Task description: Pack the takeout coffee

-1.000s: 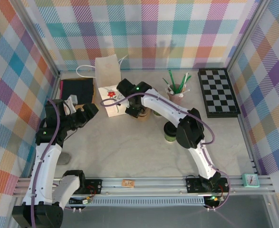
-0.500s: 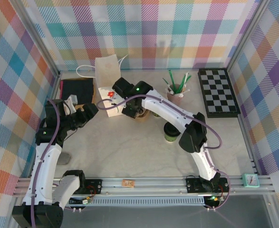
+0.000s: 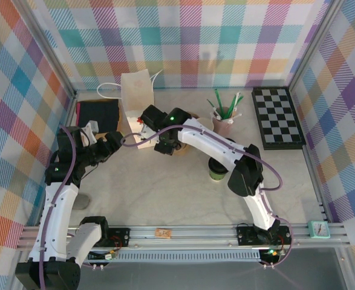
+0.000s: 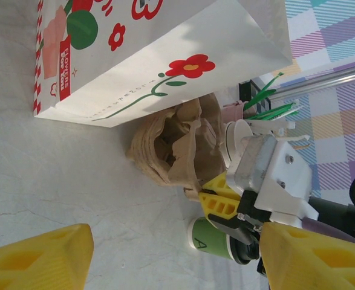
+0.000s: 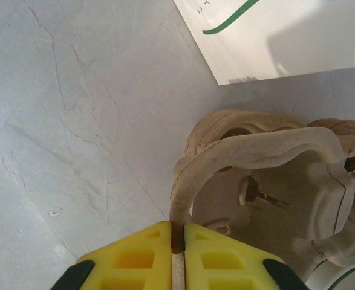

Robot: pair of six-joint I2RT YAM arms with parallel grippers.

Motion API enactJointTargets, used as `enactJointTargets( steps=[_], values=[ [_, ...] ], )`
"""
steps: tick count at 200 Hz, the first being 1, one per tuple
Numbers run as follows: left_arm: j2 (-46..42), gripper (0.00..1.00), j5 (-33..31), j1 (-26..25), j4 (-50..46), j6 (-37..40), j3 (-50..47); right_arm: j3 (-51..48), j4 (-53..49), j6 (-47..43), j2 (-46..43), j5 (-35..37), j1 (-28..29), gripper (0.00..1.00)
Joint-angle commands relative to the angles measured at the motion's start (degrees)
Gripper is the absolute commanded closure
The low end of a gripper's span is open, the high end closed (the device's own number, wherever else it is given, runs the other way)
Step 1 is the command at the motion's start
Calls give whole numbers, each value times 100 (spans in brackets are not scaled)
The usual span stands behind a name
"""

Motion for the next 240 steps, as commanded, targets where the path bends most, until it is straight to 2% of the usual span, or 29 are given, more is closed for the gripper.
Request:
enactJointTargets(
  steps=[1, 41, 95, 114, 127, 186, 222, 240],
  values=[
    [-96, 27, 94, 77, -1, 40, 79, -74, 12, 69, 182, 123, -29, 86],
    [-88, 27, 76, 77, 1, 59, 80, -105, 27, 77, 242, 0, -32, 80],
    [-72, 27, 53, 77, 36, 54, 71, -103, 49, 59, 213, -66, -56, 67],
    [-71, 27, 66, 77, 28, 55, 88, 37, -13, 99, 117, -223, -56, 54],
    [-86, 27, 67, 77, 19, 46, 112, 232, -123, 128, 54, -304, -56, 48],
    [-83, 27, 85, 76, -34, 70, 237, 430, -123, -5, -299, -282, -475, 45],
    [-57, 27, 102, 77, -24, 64, 268, 456, 41, -139, -217, -692, -1014, 44],
    [-52, 27, 95, 72, -43, 64, 323, 544, 27, -256, -106, -829, -1130, 41]
  ],
)
